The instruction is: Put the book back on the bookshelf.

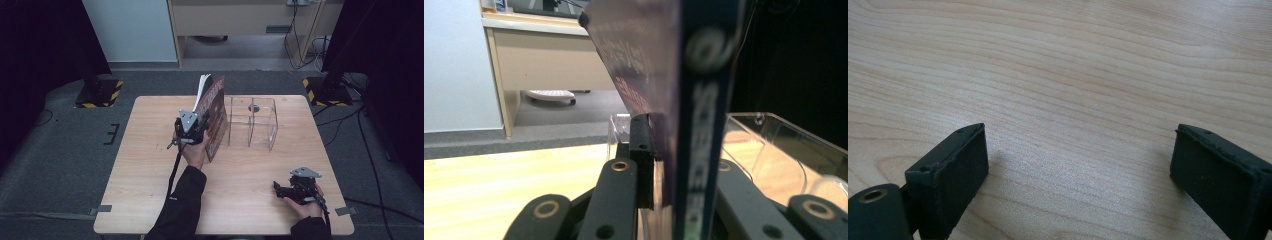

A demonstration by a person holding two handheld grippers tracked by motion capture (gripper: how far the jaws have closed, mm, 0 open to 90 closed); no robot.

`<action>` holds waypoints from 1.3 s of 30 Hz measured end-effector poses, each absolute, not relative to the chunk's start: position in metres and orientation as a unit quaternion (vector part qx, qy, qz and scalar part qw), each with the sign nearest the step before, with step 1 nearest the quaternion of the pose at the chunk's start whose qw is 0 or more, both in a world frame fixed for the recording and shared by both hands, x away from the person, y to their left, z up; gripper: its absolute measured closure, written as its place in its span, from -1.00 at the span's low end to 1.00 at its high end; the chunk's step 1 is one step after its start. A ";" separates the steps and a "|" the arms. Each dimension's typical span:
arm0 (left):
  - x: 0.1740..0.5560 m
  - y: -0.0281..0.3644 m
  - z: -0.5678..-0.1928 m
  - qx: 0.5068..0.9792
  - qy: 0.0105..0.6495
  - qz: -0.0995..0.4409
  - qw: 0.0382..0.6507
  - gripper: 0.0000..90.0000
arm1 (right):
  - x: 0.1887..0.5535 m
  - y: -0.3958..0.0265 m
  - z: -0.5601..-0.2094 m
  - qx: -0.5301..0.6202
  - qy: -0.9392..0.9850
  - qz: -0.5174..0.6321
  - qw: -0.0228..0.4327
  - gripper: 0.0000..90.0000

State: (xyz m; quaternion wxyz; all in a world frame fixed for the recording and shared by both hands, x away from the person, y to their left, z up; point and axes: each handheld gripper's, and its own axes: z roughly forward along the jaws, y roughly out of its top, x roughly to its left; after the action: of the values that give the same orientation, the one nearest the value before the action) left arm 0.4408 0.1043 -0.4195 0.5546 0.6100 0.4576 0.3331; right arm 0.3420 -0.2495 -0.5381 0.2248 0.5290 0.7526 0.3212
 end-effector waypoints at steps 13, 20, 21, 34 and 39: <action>0.431 0.115 -0.417 0.629 0.466 0.303 0.544 0.71 | 0.342 -0.249 -0.538 0.531 0.752 0.321 0.224 -0.81; 0.435 0.108 -0.416 0.608 0.471 0.299 0.564 0.85 | 0.342 -0.249 -0.538 0.530 0.752 0.321 0.224 -0.81; 0.435 0.107 -0.416 0.605 0.471 0.299 0.567 0.86 | 0.342 -0.250 -0.538 0.529 0.753 0.321 0.225 -0.81; 0.455 0.100 -0.413 0.573 0.481 0.325 0.579 0.86 | 0.342 -0.249 -0.538 0.530 0.752 0.321 0.224 -0.81; 0.462 0.096 -0.408 0.573 0.474 0.331 0.580 0.86 | 0.342 -0.249 -0.538 0.531 0.752 0.321 0.223 -0.81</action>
State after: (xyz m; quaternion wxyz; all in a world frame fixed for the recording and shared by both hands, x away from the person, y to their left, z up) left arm 0.4617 0.0961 -0.4084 0.5801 0.5733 0.4744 0.3315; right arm 0.3417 -0.2492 -0.5380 0.2227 0.5311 0.7518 0.3212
